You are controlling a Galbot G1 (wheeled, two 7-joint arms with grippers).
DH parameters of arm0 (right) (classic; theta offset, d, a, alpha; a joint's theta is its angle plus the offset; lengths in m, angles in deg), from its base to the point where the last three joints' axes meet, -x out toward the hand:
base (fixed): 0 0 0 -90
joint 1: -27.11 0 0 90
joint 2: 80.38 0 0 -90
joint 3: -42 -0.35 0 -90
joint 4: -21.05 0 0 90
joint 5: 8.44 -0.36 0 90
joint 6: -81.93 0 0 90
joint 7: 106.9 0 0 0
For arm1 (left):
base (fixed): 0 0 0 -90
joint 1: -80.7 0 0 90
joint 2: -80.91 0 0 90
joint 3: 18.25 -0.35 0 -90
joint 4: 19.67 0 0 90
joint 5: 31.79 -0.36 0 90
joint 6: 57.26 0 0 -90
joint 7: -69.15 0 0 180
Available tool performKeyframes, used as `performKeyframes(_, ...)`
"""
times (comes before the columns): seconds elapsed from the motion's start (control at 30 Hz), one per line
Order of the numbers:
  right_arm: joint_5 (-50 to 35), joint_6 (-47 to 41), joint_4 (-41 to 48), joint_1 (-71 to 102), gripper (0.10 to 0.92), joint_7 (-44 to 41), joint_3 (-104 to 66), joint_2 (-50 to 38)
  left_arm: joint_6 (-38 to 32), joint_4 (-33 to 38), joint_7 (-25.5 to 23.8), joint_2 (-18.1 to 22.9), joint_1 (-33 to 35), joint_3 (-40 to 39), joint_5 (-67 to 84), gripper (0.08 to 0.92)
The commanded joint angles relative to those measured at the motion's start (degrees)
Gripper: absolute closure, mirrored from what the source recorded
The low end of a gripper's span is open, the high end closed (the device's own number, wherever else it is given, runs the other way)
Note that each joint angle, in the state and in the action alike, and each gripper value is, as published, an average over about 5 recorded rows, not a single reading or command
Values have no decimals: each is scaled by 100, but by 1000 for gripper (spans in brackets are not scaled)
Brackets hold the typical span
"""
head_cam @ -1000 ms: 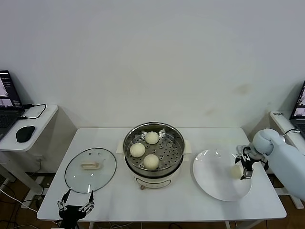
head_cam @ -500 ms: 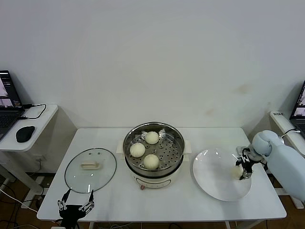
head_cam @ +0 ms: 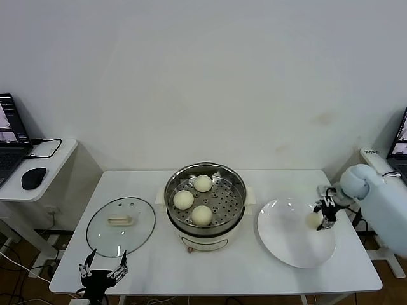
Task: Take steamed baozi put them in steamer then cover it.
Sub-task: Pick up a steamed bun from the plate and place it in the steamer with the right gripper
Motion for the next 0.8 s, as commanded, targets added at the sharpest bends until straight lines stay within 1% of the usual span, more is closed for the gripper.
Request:
performKeyframes(0.03, -1280, -499, -712, -1694, 406, -84, 1224, -252, -6, 47, 13, -8, -57, 13, 9, 177)
performKeyframes(0.17, -1829, -747, -833, -2508, 406, -108, 1844, 14, -8, 106, 35, -18, -101, 32, 18, 177)
performKeyframes(0.4, -2799, -1161, -902, -3533, 406, -99, 2766, 775, -4, 172, 50, -63, -138, 61, 76, 177)
performKeyframes(0.57, -3101, -1338, -771, -3916, 406, -55, 3130, 1233, 15, 223, 56, -100, -161, 126, 125, 177)
performKeyframes(0.7, -3319, -1456, -650, -4011, 404, -10, 3413, 1515, 20, 264, 61, -177, -133, 122, 122, 177)
performKeyframes(0.8, -3529, -1568, -599, -4028, 400, 45, 3641, 1711, 23, 281, 58, -163, -154, 100, 116, 177)
